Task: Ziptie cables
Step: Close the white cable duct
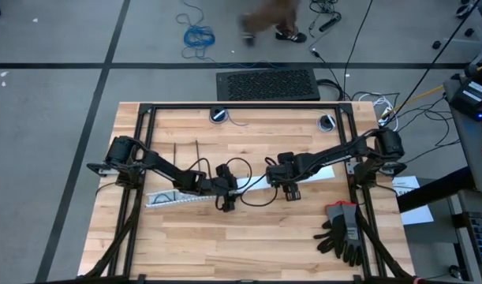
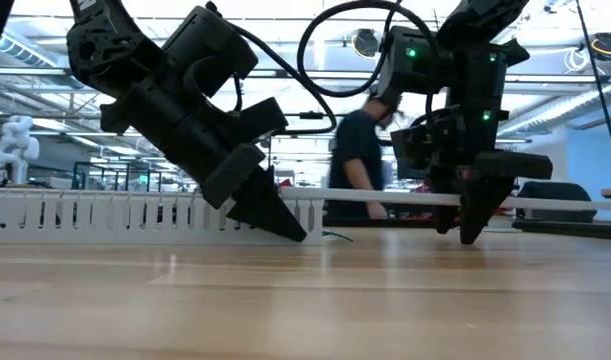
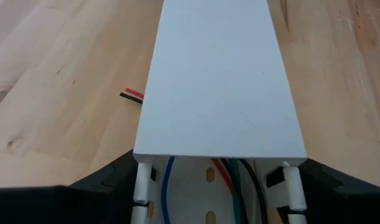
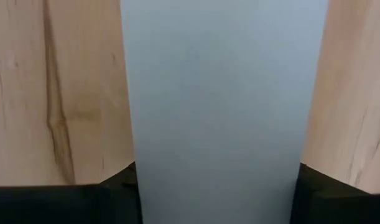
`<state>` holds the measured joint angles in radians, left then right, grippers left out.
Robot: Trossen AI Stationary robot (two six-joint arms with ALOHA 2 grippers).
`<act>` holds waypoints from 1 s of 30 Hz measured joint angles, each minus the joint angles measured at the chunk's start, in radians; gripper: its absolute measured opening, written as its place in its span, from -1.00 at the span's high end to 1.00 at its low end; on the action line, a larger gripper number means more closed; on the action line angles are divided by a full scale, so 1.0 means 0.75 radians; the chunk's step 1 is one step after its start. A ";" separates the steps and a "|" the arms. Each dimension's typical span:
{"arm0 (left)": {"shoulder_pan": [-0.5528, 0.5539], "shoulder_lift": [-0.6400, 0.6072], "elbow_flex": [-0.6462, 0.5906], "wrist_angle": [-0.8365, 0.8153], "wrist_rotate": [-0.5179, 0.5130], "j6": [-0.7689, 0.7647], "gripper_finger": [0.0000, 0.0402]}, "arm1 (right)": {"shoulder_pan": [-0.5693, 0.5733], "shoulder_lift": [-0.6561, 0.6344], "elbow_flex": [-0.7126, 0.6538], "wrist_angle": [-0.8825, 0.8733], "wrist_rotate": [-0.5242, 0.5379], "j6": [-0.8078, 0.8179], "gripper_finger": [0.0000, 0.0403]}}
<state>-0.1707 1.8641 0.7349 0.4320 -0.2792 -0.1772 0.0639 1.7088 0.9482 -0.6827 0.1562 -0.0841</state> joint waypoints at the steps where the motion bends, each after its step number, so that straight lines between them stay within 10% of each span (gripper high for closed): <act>1: 0.000 0.000 0.000 0.000 0.000 0.000 -0.35 | 0.000 0.011 0.000 0.003 0.000 -0.005 0.01; 30: 0.008 0.002 0.002 0.009 0.022 -0.003 -0.21 | -0.059 0.066 0.050 -0.034 -0.037 -0.067 -0.14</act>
<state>-0.1646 1.8652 0.7361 0.4389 -0.2630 -0.1791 0.0196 1.7580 0.9855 -0.7078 0.1284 -0.1344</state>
